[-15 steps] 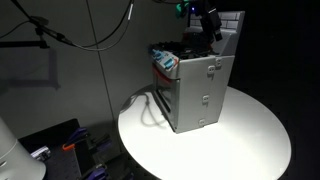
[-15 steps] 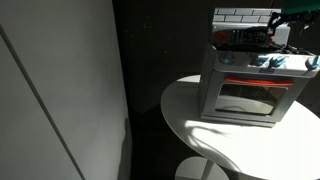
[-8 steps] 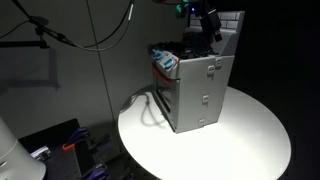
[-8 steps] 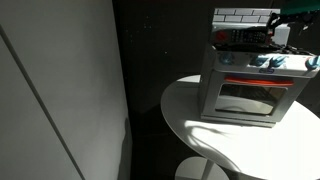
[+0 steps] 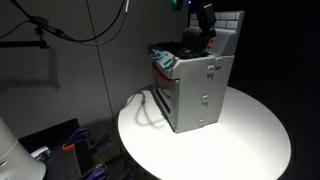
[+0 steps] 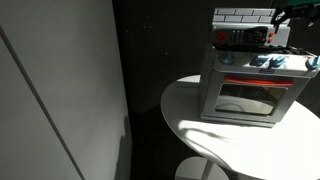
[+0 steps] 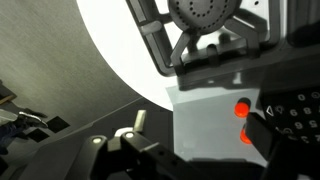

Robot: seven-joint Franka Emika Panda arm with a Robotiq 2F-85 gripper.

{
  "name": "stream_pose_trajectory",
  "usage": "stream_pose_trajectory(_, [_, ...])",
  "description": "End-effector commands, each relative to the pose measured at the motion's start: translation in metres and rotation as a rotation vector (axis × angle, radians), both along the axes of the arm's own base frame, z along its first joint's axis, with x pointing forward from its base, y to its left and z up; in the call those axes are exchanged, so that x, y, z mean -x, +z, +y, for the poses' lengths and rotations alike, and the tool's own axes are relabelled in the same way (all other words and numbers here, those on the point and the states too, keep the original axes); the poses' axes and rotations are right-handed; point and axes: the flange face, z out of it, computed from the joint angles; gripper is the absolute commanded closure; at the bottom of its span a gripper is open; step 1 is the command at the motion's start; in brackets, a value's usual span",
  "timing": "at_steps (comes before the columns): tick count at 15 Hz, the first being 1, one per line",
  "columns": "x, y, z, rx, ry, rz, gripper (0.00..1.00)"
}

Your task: Press the top button on the right side of the stove

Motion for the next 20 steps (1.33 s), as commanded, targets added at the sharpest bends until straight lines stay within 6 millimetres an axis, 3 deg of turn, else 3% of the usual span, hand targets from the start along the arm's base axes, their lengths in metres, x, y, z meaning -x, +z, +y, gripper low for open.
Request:
stream_pose_trajectory(1, [0.027, 0.015, 0.002, -0.055, 0.027, 0.056, 0.0])
stream_pose_trajectory(7, [0.072, 0.024, 0.012, -0.104, 0.07, 0.161, 0.0])
stream_pose_trajectory(20, [0.203, 0.061, 0.021, -0.32, 0.345, 0.242, 0.0])
